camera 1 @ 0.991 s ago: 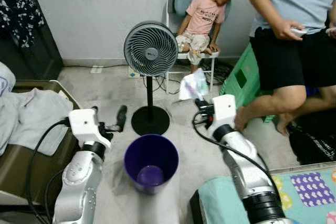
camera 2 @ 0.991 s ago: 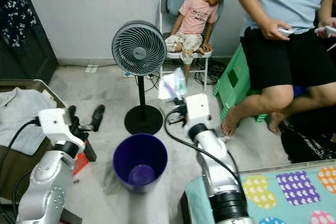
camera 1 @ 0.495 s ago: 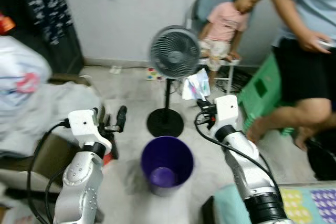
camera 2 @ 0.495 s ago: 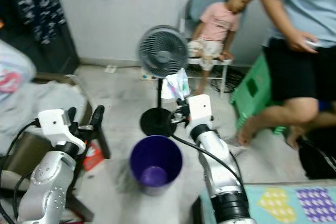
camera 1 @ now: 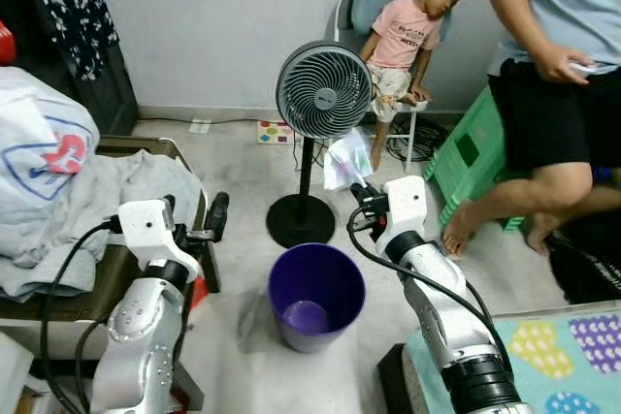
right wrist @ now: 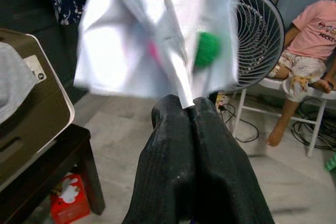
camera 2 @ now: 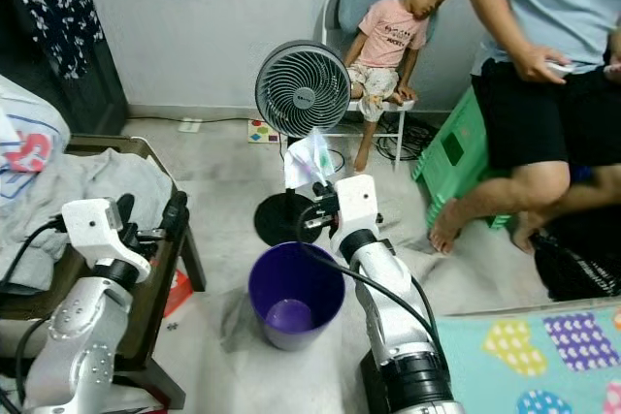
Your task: Clean up the room
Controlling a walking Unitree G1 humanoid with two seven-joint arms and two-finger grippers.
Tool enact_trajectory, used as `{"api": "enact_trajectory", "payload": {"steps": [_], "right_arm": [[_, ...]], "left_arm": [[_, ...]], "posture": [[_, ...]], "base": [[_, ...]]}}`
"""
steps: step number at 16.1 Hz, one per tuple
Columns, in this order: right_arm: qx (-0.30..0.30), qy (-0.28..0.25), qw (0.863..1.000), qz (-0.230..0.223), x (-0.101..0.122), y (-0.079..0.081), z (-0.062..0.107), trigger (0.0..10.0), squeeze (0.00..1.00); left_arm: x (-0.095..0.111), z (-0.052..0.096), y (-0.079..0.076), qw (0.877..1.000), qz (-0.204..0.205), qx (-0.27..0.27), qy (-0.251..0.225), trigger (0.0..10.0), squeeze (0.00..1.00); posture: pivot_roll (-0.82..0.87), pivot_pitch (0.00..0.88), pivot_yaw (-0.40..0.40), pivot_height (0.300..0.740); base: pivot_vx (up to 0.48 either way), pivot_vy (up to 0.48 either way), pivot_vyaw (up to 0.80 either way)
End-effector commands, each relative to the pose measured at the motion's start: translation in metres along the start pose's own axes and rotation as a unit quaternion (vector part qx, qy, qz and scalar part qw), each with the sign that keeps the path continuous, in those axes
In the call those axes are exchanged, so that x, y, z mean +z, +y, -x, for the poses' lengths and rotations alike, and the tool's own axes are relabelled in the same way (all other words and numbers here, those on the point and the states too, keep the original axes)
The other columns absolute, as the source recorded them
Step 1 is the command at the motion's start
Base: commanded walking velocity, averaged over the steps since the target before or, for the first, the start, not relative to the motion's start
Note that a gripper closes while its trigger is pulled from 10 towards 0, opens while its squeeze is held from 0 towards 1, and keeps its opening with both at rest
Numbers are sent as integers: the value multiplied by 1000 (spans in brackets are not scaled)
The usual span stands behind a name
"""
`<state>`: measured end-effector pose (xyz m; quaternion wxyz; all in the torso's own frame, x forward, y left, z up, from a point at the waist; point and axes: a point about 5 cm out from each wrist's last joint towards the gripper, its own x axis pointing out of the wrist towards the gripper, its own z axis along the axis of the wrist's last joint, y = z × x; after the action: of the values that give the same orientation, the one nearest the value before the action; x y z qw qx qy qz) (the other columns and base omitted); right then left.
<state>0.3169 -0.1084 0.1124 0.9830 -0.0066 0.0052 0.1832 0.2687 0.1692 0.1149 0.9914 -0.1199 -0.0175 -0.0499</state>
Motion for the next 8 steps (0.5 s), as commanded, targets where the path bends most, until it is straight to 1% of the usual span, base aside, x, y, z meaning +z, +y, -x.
{"api": "enact_trajectory", "payload": {"steps": [1, 3, 5, 6, 8], "right_arm": [[-10, -8, 1000, 8, 5, -6, 0, 10000, 0], [-14, -3, 1000, -1, 4, -7, 1, 10000, 0], [-14, -4, 1000, -1, 4, -8, 1, 10000, 0], [-13, -5, 1000, 2, 4, -8, 0, 10000, 0], [-12, -5, 1000, 1, 4, -7, 0, 10000, 0]], "left_arm": [[2, -1, -7, 1000, 3, -17, -6, 10000, 0], [1, -1, -9, 1000, 2, -27, -5, 10000, 0], [2, -1, -9, 1000, 3, -30, -6, 10000, 0], [2, -1, -9, 999, 5, -34, -8, 10000, 0], [3, -1, -12, 999, 7, -43, -13, 10000, 0]], "posture": [[-16, 48, -62, 740], [-16, 48, -62, 740], [-16, 48, -62, 740], [-17, 39, -60, 740], [-17, 39, -60, 740]], "base": [[0, 0, 0], [0, 0, 0], [0, 0, -488], [0, 0, 0], [392, 0, 0]]}}
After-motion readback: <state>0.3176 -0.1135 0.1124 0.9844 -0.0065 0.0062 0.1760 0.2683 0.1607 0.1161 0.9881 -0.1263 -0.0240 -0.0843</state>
